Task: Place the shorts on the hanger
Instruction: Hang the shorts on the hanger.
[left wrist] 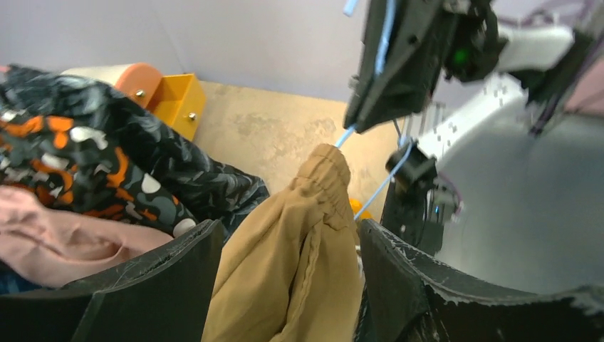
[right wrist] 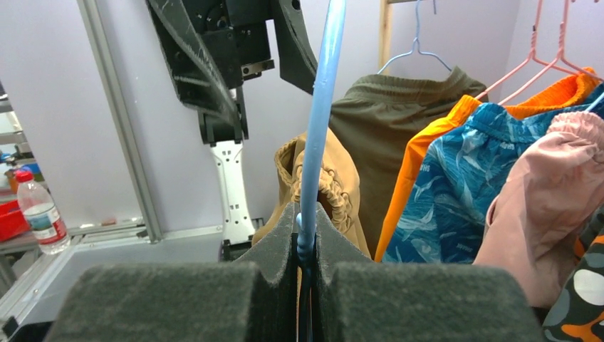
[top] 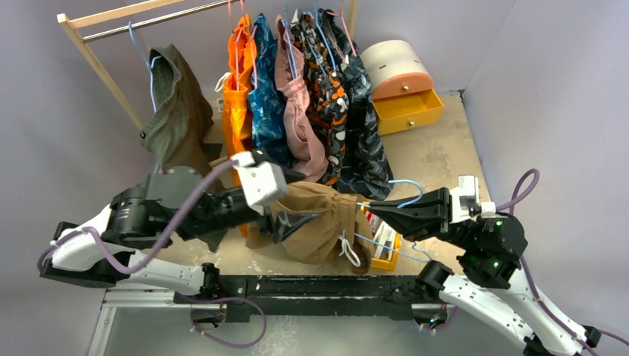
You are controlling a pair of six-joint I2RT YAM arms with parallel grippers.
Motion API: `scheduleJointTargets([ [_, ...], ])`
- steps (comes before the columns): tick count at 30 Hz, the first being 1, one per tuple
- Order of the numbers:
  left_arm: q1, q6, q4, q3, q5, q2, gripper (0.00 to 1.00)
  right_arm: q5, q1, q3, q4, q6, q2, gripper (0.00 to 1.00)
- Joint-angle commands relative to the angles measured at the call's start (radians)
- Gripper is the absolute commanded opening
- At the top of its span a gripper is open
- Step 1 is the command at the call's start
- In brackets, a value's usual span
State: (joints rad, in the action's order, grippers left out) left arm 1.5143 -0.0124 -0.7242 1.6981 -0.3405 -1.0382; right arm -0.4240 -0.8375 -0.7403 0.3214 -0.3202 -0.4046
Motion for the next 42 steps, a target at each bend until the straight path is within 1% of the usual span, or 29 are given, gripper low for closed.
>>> scheduleJointTargets([
  [1, 0.000, -0.149, -0.094, 0.065, 0.173, -0.052, 0.68, -0.053, -0.003, -0.053, 0.048, 0.008, 0.016, 0.00],
  [5, 0.000, -0.184, -0.170, 0.077, 0.181, -0.087, 0.60, -0.089, -0.003, -0.067, 0.037, 0.017, 0.004, 0.00],
  [11, -0.001, -0.198, -0.161, 0.073, 0.171, -0.056, 0.58, -0.144, -0.003, -0.090, 0.027, 0.026, -0.026, 0.00],
  [15, -0.001, -0.202, -0.184, 0.061, 0.170, -0.060, 0.53, -0.171, -0.003, -0.092, 0.036, 0.022, -0.039, 0.00],
  [17, -0.001, -0.204, -0.192, 0.053, 0.178, -0.067, 0.47, -0.179, -0.003, -0.088, 0.048, 0.016, -0.045, 0.00],
  [19, -0.002, -0.206, -0.192, 0.044, 0.187, -0.075, 0.36, -0.183, -0.003, -0.087, 0.055, 0.014, -0.051, 0.00],
  [21, -0.001, -0.208, -0.187, 0.034, 0.194, -0.084, 0.23, -0.189, -0.003, -0.087, 0.062, 0.012, -0.058, 0.00],
  [22, -0.001, -0.209, -0.185, 0.032, 0.196, -0.088, 0.19, -0.191, -0.003, -0.088, 0.064, 0.012, -0.062, 0.00],
  [23, -0.002, -0.211, -0.181, 0.029, 0.195, -0.090, 0.16, -0.192, -0.003, -0.087, 0.068, 0.011, -0.066, 0.00],
  [34, -0.002, -0.216, -0.137, -0.016, 0.226, -0.125, 0.15, -0.193, -0.003, -0.075, 0.118, -0.008, -0.082, 0.00],
  [38, -0.002, -0.221, -0.093, -0.028, 0.236, -0.133, 0.11, -0.194, -0.003, -0.071, 0.147, -0.017, -0.098, 0.00],
  [42, -0.002, -0.234, -0.047, -0.024, 0.256, -0.149, 0.11, -0.200, -0.003, -0.071, 0.178, -0.028, -0.116, 0.00],
])
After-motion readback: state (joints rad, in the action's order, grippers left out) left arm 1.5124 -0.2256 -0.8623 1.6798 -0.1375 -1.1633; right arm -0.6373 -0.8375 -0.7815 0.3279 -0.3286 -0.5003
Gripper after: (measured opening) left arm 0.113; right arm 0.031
